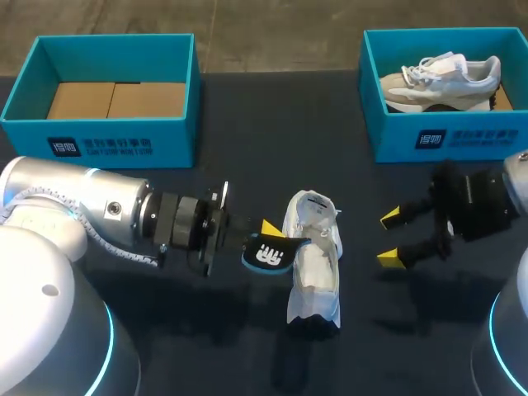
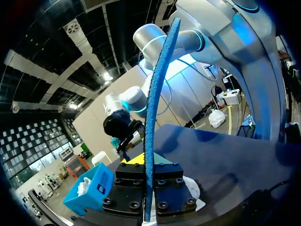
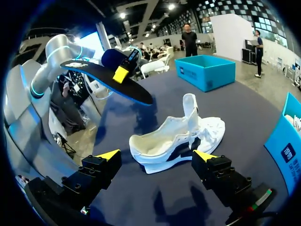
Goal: Take the shoe out of the shoebox, open the shoe tongue, remove and reinsert the insole, then place the shoe into the shoebox
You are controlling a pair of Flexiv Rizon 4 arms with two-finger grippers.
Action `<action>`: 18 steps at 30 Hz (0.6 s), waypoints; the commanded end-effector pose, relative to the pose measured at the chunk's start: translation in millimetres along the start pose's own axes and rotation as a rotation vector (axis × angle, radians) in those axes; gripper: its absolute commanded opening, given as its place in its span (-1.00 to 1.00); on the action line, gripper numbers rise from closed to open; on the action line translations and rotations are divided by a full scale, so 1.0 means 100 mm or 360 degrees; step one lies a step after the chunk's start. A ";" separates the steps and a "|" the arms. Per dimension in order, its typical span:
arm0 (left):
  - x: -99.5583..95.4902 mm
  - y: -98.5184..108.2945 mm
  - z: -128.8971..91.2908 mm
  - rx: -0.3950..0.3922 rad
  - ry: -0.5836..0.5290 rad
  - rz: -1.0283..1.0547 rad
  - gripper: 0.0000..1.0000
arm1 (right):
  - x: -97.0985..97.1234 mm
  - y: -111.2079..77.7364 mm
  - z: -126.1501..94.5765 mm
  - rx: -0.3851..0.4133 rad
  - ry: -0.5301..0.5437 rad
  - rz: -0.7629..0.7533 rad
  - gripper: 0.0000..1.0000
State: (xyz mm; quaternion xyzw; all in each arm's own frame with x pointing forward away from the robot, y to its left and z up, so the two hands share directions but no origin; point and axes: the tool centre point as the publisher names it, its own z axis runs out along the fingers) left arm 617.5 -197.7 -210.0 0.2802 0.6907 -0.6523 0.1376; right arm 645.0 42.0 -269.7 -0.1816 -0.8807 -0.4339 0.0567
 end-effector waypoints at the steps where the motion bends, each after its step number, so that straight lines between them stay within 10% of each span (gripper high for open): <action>1: 0.00 0.00 0.01 -0.0004 0.0002 0.0000 -1.00 | 0.01 0.00 0.00 0.0004 -0.0003 0.0001 1.00; 18: 0.20 -0.06 0.14 0.0051 -0.0087 -0.0137 -1.00 | 0.03 -0.15 0.21 0.0338 -0.0142 -0.0509 1.00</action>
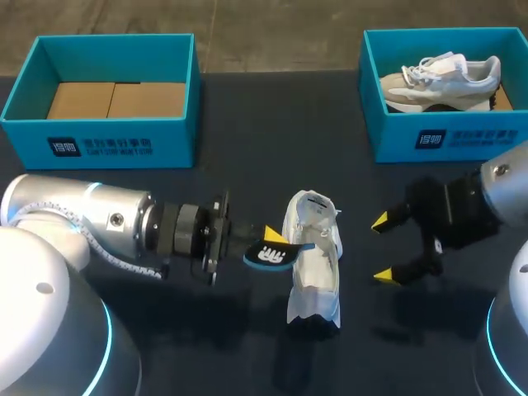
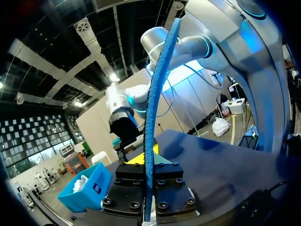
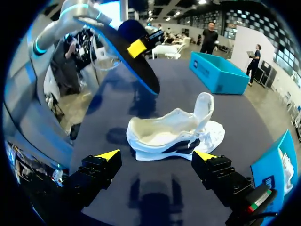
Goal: Take the shoe out of the shoebox, open the shoe tongue, remove and reinsert the insole, then place the shoe into the shoebox
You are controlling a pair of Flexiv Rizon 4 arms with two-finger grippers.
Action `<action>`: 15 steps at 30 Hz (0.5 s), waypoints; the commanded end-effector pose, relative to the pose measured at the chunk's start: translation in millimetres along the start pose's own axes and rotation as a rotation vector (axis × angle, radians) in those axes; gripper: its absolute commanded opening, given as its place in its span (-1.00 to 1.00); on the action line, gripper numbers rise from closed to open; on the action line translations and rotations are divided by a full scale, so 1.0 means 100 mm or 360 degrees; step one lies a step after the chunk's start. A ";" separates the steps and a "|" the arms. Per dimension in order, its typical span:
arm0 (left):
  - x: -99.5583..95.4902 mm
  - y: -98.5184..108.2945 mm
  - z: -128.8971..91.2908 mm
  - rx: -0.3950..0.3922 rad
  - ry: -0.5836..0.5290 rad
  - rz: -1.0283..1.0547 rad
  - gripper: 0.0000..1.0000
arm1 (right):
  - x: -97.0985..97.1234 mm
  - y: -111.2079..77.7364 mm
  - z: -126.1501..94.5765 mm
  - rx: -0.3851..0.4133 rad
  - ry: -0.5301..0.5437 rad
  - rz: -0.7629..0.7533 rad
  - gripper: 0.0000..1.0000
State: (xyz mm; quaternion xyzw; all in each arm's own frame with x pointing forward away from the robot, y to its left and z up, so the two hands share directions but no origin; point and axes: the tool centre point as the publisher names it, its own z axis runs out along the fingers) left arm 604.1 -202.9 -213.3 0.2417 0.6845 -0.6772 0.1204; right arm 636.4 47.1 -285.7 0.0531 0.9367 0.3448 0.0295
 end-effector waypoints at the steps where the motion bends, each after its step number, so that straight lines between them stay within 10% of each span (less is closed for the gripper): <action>1: 0.09 0.01 0.07 -0.0012 -0.0027 -0.0030 -1.00 | -0.01 -0.03 0.09 0.0055 -0.0019 -0.0023 1.00; 15: 0.11 0.06 0.16 -0.0012 -0.0046 -0.0085 -1.00 | -0.03 -0.15 0.34 0.0319 -0.0031 -0.0069 1.00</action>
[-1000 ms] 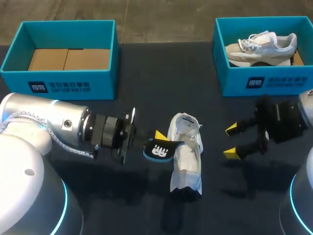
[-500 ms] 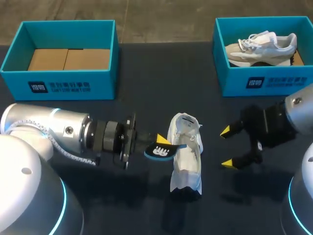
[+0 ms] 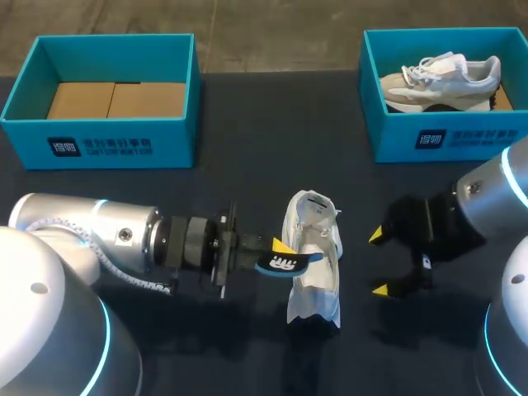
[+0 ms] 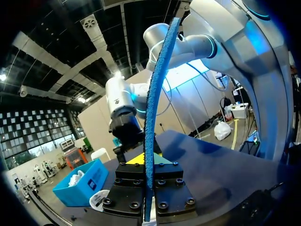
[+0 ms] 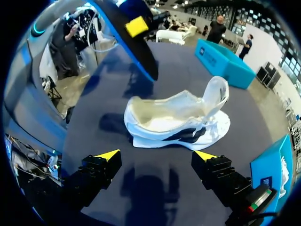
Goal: Take the shoe out of the shoebox, open the shoe tongue, remove and reinsert the insole, then place the shoe into the shoebox
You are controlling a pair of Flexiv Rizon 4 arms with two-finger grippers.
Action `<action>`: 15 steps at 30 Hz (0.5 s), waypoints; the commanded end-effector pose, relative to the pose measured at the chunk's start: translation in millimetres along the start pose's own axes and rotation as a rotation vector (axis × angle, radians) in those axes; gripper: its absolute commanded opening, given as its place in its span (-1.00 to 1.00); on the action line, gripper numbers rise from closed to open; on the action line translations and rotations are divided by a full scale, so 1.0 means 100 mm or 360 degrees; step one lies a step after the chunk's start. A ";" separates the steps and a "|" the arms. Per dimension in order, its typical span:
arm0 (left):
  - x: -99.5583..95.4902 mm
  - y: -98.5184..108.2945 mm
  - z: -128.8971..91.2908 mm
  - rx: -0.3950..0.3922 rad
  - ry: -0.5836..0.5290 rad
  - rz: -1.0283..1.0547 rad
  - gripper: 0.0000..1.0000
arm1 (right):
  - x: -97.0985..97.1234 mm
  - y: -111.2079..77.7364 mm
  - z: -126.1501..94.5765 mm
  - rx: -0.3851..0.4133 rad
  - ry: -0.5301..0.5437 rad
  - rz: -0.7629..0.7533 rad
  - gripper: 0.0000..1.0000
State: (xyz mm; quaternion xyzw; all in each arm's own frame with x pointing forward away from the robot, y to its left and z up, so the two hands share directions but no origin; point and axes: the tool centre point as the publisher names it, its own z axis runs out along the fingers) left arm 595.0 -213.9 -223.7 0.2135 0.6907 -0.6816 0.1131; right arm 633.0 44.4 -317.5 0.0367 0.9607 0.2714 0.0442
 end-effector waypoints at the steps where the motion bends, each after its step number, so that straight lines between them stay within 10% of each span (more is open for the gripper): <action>1: 0.00 0.01 0.03 -0.0003 0.0000 -0.0001 -1.00 | -0.07 0.09 0.11 0.0077 0.0007 0.0006 1.00; 15: 0.04 0.08 0.07 0.0046 -0.0031 -0.0005 -1.00 | -0.05 0.08 0.23 0.0192 0.0034 0.0136 1.00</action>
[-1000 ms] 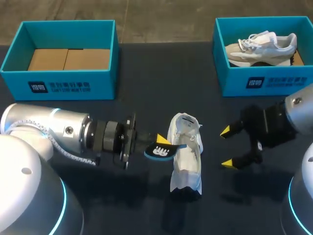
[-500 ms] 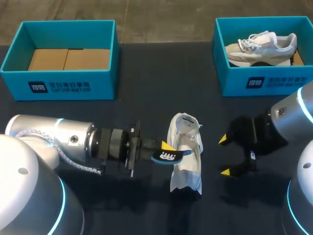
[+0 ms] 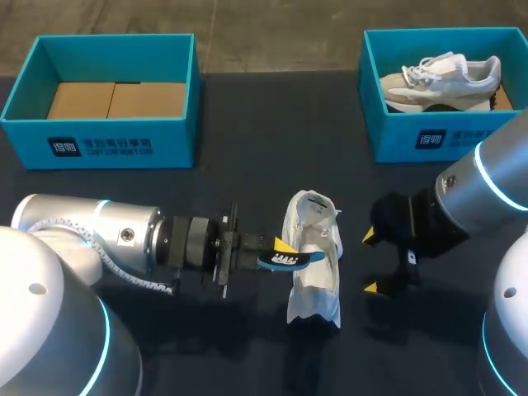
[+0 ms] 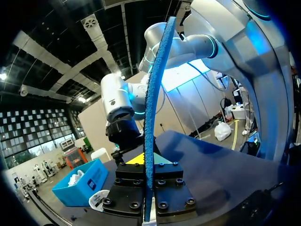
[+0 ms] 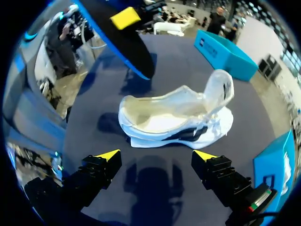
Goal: Take the shoe out of the shoebox, open the shoe tongue, remove and reinsert the insole, then place the shoe into the shoebox
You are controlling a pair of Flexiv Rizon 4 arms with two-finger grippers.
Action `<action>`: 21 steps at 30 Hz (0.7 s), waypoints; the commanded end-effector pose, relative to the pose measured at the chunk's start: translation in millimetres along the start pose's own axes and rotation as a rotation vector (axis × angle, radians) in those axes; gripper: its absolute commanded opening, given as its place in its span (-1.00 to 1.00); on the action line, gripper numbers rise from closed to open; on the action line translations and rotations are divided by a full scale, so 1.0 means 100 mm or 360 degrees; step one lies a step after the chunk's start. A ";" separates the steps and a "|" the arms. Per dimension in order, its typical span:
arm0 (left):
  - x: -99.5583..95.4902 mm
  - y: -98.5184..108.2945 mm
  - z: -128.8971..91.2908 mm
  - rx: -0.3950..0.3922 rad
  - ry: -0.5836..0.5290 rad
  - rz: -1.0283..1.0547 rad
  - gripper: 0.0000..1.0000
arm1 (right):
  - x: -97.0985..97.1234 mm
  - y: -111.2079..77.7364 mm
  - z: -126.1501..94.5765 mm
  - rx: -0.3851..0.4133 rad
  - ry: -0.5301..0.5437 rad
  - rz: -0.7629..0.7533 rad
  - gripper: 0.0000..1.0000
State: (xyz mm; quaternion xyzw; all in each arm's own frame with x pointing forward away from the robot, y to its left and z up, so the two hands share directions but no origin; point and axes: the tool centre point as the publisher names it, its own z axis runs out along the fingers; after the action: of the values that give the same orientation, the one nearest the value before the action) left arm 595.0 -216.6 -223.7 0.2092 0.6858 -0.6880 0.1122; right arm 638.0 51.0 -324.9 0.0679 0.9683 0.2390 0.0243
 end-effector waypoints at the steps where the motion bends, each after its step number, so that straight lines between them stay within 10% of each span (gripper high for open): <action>1: 0.06 0.09 0.05 0.0022 -0.0017 0.0007 -1.00 | -0.01 0.06 0.15 0.0103 0.0008 0.0043 1.00; 21: 0.08 0.24 0.19 0.0105 0.0002 -0.0027 -1.00 | 0.01 -0.02 0.30 0.0133 0.0015 0.0053 1.00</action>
State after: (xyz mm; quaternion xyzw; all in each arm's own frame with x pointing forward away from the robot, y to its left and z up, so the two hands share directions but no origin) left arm 591.9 -230.7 -243.3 0.2037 0.6691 -0.7073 0.1024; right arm 638.6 61.8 -346.8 0.0829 0.9765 0.1984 0.0118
